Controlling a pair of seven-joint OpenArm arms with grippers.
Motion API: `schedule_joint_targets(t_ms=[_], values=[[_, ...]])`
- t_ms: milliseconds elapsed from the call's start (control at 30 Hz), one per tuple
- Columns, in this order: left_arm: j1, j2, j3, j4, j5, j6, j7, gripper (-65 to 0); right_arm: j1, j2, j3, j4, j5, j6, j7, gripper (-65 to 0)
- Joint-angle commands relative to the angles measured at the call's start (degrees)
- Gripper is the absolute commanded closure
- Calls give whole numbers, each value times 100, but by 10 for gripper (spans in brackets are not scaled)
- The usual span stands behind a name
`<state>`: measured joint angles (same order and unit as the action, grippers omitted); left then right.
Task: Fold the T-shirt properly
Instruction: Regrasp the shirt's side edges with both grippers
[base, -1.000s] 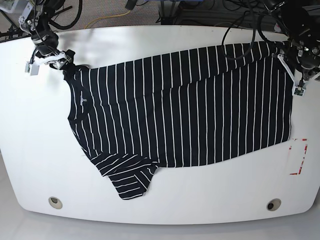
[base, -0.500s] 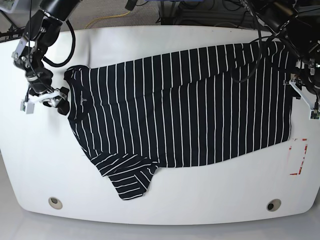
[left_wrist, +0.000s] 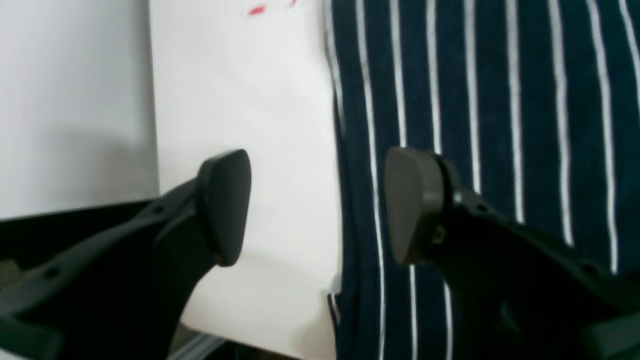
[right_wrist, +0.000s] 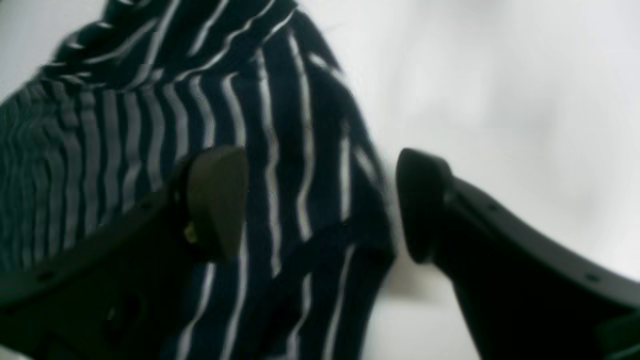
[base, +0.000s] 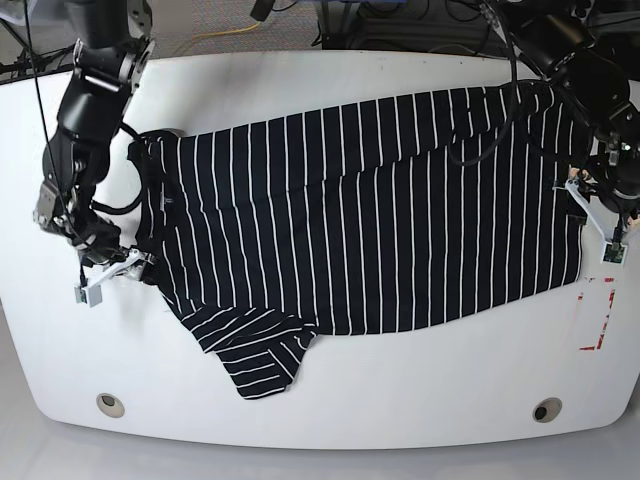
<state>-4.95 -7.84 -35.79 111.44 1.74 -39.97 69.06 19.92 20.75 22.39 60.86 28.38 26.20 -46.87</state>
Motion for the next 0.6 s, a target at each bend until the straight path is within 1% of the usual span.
schedule_joint_targets(t_ms=[0,100,200,300,400,500,567], values=[[-81,-74,-12,87,-29,-3,-123,-394,324,188,-143,-429,-240,304,340,-445],[-142,-74,-12,87,-20,-3,-194,-394,658,188,-230,-1079,-671,673,683,-444],[-151,-100,-30,87,-20,-3,-185,-394,887,188,-230,-1651,-1058,875,973,-444],[-151,-109,-47,87,-20,-3,-185,-394,992,188,-222,-2073,-1295,989,1263,-444],[-151,-109,-47,87,-20,-3,-185,-394,992,171,-222,-2196,-1330,1086,1289,-444],[-151,-109,-39,87,-20,-3,-185,-394,984,118,-230,-2178,-1330,1104,1263,-444],[-151,-109,-21,87,-20,-3,-185,-396,975,-58,-230,-2178,-1366,1139,1245,-439]])
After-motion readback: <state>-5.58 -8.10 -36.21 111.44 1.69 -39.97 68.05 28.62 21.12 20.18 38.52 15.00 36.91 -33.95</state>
